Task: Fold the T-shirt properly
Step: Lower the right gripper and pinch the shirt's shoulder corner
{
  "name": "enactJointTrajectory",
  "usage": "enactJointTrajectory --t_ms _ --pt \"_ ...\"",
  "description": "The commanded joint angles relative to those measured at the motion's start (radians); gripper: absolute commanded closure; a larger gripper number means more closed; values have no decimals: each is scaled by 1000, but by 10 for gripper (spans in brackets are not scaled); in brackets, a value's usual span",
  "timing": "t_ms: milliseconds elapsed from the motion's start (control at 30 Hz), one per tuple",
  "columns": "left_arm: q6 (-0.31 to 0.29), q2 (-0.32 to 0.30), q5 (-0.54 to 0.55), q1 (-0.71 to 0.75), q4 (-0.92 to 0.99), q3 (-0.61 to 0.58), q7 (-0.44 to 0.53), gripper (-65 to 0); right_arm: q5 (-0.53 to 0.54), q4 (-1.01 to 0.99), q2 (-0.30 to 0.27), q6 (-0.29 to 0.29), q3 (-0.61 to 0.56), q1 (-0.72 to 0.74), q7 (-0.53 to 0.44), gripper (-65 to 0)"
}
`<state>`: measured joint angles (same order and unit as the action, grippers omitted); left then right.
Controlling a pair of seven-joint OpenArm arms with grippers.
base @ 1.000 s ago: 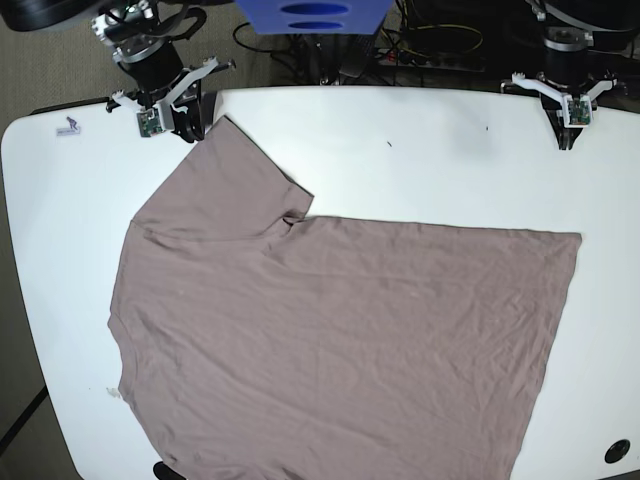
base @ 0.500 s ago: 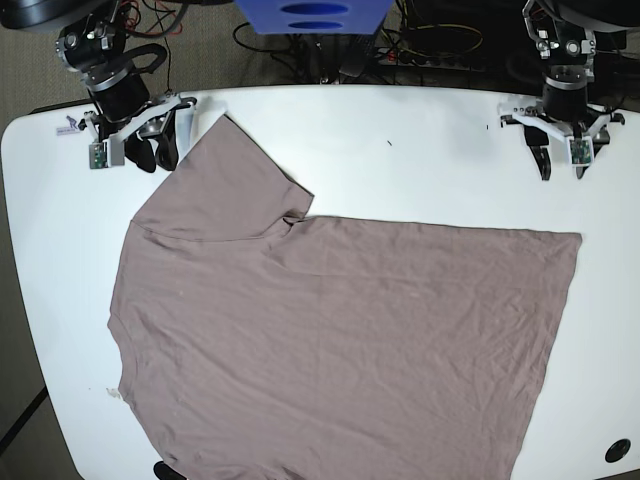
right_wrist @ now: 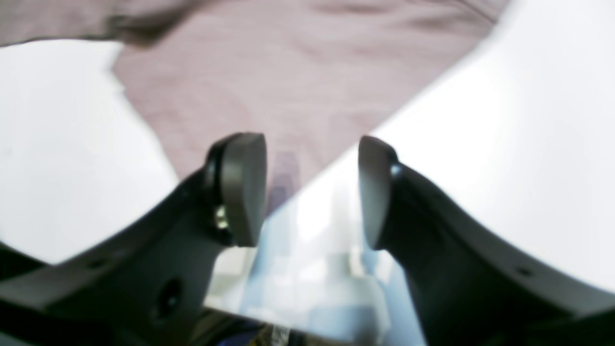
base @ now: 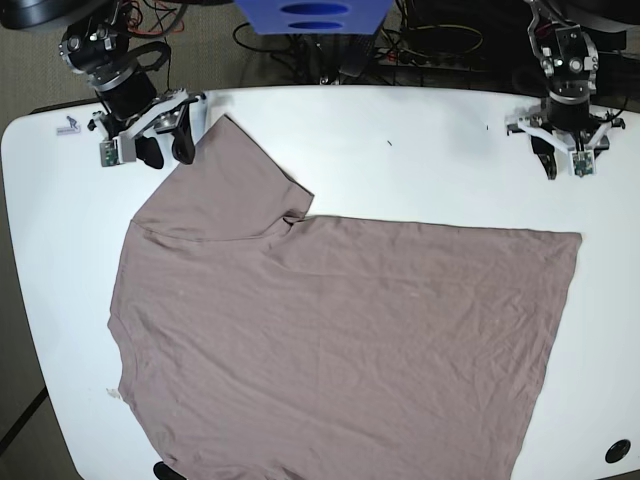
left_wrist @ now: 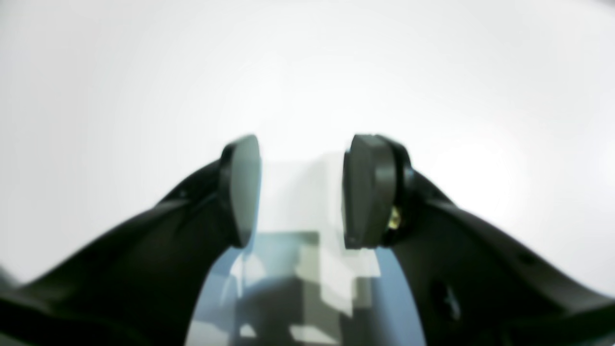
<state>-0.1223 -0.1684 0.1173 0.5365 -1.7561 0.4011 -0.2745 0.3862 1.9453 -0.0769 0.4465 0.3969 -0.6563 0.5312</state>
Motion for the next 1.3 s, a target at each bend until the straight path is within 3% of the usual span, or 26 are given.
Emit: enactJointTrajectory --t_ms 0,133,333,533,800,1000,1267 --pt "-1 -12 3 -12 2 13 7 -294 -26 19 5 1 -3 -8 -44 -321" --pt "-11 -7 8 -58 30 74 -3 -317 -102 18 29 -3 -44 -8 -80 -312" --pt "-25 -14 13 -63 30 104 33 -359 -96 21 42 -7 -69 18 -54 -298" --pt "-15 -55 6 -39 3 58 62 -338 -35 26 42 -1 -95 97 97 -292" --pt "-18 -56 -1 -19 2 55 60 -338 116 55 8 9 -63 147 275 -304" --pt "-17 -50 -20 -18 9 45 62 -337 152 63 -13 14 -52 144 307 -308" --pt "-23 -50 -84 -52 58 15 62 -329 147 -7 10 16 -50 147 314 -321"
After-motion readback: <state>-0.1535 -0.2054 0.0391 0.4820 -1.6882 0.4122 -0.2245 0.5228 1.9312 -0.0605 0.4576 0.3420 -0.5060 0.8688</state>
